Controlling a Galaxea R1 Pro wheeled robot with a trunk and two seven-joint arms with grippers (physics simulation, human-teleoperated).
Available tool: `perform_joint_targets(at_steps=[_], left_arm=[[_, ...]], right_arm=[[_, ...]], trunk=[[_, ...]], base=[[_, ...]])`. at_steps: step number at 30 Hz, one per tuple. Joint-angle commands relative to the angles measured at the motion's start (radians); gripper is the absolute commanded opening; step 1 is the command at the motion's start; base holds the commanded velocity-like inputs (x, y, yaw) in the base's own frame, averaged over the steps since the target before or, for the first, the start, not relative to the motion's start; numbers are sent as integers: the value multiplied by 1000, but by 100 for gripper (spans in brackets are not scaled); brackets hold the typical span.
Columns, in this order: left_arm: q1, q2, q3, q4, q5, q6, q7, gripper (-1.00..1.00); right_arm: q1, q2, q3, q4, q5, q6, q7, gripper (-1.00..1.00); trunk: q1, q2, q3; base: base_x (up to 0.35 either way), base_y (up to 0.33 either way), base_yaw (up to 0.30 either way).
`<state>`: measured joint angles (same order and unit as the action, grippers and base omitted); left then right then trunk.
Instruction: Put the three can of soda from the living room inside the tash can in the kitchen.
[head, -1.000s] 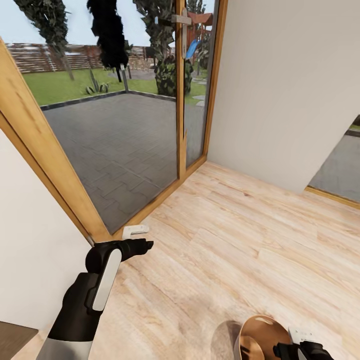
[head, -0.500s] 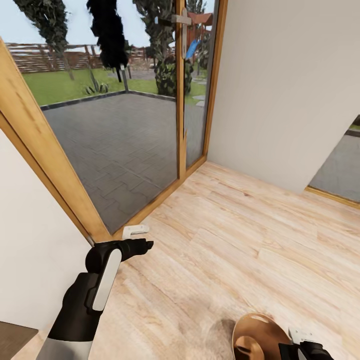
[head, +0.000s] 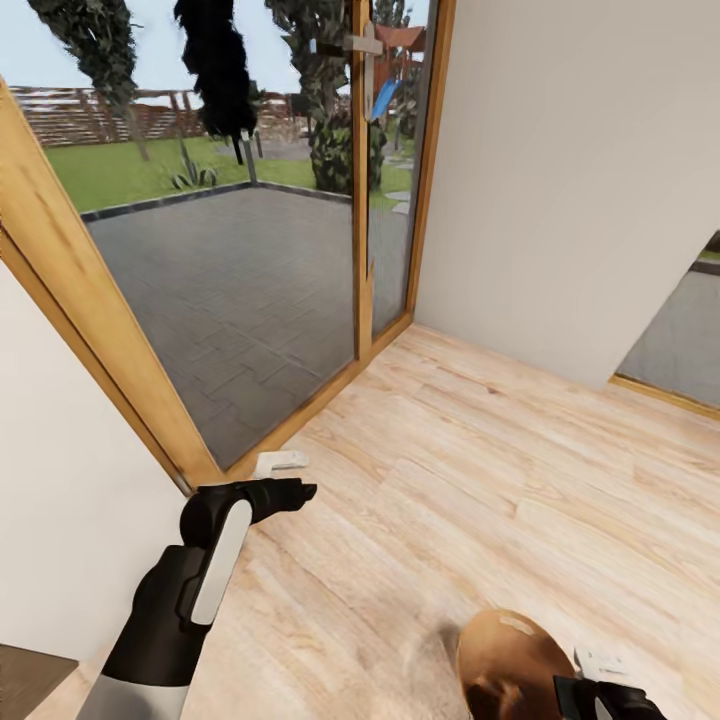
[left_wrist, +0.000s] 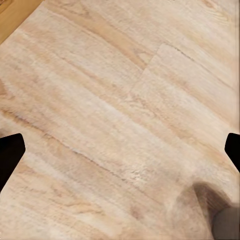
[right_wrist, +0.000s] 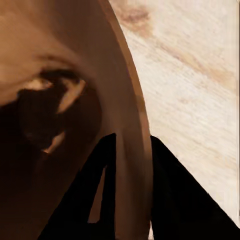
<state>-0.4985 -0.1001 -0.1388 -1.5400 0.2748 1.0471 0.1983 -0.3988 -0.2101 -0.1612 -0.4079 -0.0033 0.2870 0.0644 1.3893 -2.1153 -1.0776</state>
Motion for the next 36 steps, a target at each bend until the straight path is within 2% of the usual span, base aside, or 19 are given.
perform_joint_targets(at_steps=[1, 3, 4, 6, 9, 13, 16, 17, 19, 21, 24, 26, 29, 36], left_arm=[[0, 0, -4, 0, -1, 0, 0, 100], [0, 0, -7, 0, 0, 0, 0, 100], [-1, 0, -61, 3, -4, 0, 3, 100], [-1, 0, -67, 3, -5, 0, 3, 100], [-1, 0, -75, 3, -5, 0, 3, 100], [-1, 0, -80, 3, -5, 0, 3, 100], [-2, 0, -81, 3, -5, 0, 2, 100], [-2, 0, -81, 3, -5, 0, 2, 100], [-2, 0, -81, 3, -5, 0, 2, 100], [-2, -1, -81, 3, -6, 0, 3, 100], [-2, -1, -81, 6, -6, 0, 1, 100], [-3, -1, -81, 16, -6, 0, -2, 100], [-3, -1, -81, 32, -6, 0, -3, 100], [-3, -1, -81, 43, -7, 0, -2, 100]], right_arm=[[0, 0, -1, 0, 1, -1, -2, -100], [0, 0, -1, 0, 2, -1, -2, -100], [1, 0, -4, -128, 1, 81, 132, -100], [2, 1, -4, -176, 1, 118, 136, -100], [6, 5, -2, -296, 0, 208, 140, -100], [44, 9, -2, -525, 1, 370, 142, -100], [58, 10, -3, -618, 1, 441, 142, -100], [63, 10, -3, -675, 1, 492, 143, -100], [66, 10, -3, -734, 2, 543, 143, -100], [69, 5, -5, -847, 3, 643, 142, -100], [66, 1, -6, -947, 9, 735, 141, -100], [60, -2, -6, -997, 14, 760, 139, -100], [48, -10, -5, -1032, 18, 760, 139, -100], [37, -25, -5, -1064, 19, 760, 137, -100]], trunk=[[-4, 7, 3], [-12, 21, 9], [-15, 28, 13], [-23, 42, 19], [-35, 63, 28], [-50, 91, 41], [-61, 112, 50], [-65, 119, 53], [-73, 133, 60], [-81, 147, 66], [-92, 168, 75], [-100, 182, 82], [-111, 203, 91], [-138, 252, 113]], base=[[0, 0, 0], [0, 0, 0], [0, 0, 0], [0, 0, 0], [0, 0, 0], [0, 0, 0], [0, 0, 0], [0, 0, 0], [0, 0, 0], [0, 0, 0], [0, 0, 0], [0, 0, 0], [0, 0, 0], [0, 0, 0]])
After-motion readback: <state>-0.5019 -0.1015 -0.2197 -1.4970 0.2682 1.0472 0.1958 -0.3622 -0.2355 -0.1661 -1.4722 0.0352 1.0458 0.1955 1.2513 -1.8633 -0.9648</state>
